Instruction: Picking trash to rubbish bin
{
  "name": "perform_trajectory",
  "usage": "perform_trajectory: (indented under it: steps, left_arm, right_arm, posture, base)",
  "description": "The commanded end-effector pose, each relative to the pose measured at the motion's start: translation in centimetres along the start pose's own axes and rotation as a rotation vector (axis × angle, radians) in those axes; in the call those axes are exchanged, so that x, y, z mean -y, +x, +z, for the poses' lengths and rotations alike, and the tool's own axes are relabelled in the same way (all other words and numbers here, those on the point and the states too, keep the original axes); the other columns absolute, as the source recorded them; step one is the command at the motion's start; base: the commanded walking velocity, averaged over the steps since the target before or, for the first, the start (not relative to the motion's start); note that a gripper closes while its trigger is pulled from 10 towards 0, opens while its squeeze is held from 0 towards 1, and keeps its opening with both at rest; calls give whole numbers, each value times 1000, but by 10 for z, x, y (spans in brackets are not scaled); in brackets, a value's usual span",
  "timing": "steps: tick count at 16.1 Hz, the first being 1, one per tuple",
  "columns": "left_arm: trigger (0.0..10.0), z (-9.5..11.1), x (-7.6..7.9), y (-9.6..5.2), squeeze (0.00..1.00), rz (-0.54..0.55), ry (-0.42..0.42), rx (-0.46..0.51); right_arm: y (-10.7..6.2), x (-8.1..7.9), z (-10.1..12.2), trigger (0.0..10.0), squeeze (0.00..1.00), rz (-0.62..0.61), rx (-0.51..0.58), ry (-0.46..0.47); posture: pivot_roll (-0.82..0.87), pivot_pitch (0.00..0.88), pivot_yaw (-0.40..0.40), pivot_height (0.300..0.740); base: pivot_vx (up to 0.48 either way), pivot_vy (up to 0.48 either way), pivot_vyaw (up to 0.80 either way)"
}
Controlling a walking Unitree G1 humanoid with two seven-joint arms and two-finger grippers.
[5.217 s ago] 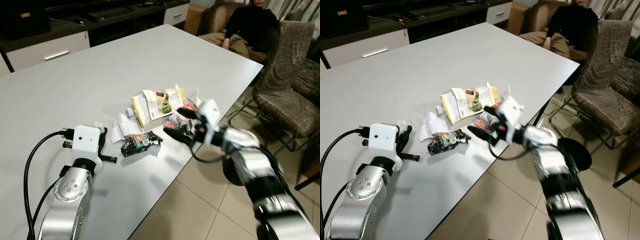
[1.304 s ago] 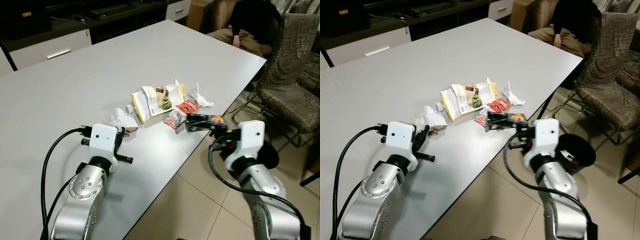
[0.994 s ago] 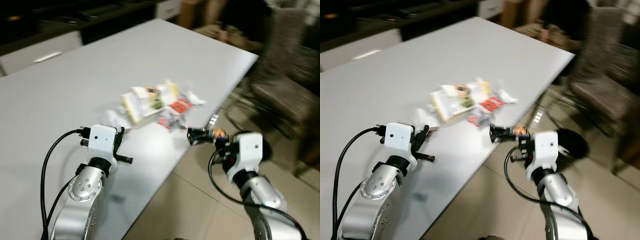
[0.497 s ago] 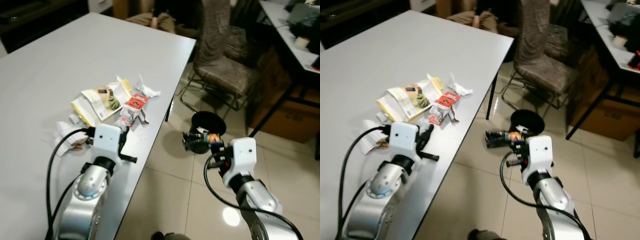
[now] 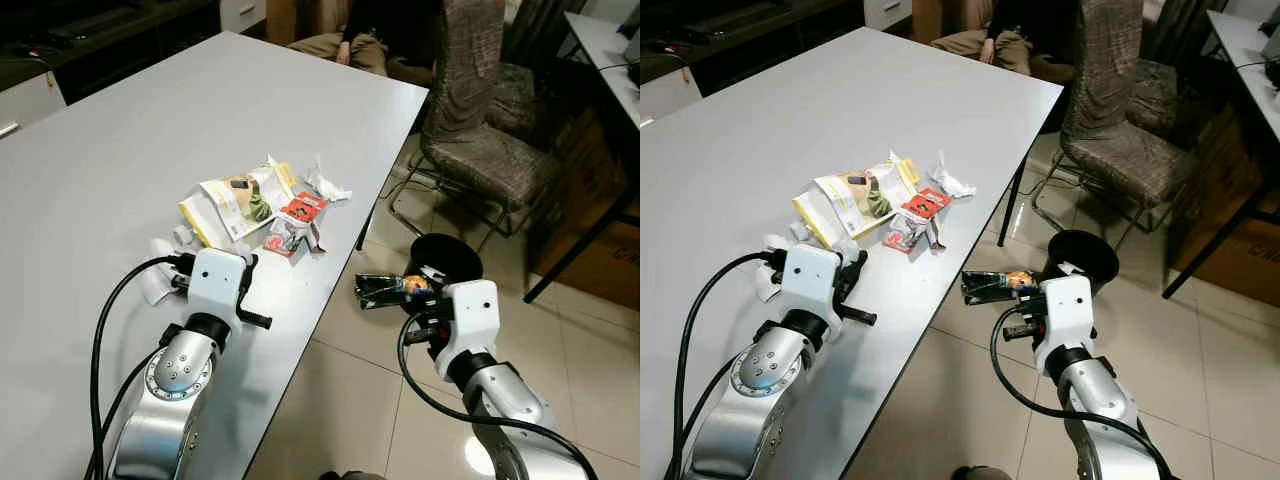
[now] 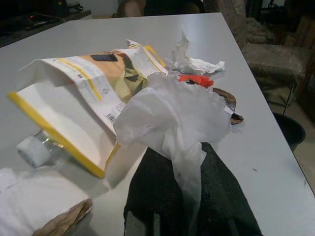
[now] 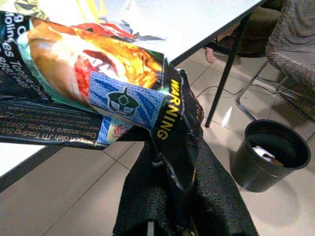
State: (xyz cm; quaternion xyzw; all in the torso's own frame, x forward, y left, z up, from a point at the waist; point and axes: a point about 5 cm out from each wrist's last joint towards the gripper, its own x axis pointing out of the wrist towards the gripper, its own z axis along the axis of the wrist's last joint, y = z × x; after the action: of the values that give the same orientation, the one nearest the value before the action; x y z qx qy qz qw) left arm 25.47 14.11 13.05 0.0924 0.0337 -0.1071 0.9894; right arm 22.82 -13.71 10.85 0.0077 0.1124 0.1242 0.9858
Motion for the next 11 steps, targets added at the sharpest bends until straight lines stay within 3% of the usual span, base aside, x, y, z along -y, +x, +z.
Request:
perform_trajectory:
  steps: [1,11]
  left_arm:
    - [10000,3,4,4,0,-28,7,6]
    - [10000,4,3,7,0,-32,11,3]
  right_arm:
    - [-1,4,-2,10000,0,-20,-16,6]
    - [1,4,1,10000,0,-32,-7,5]
  posture:
    - [-139,40,-64,740]
    - [-144,39,-54,740]
  base:
    - [0,-416,0]
    - [0,-431,0]
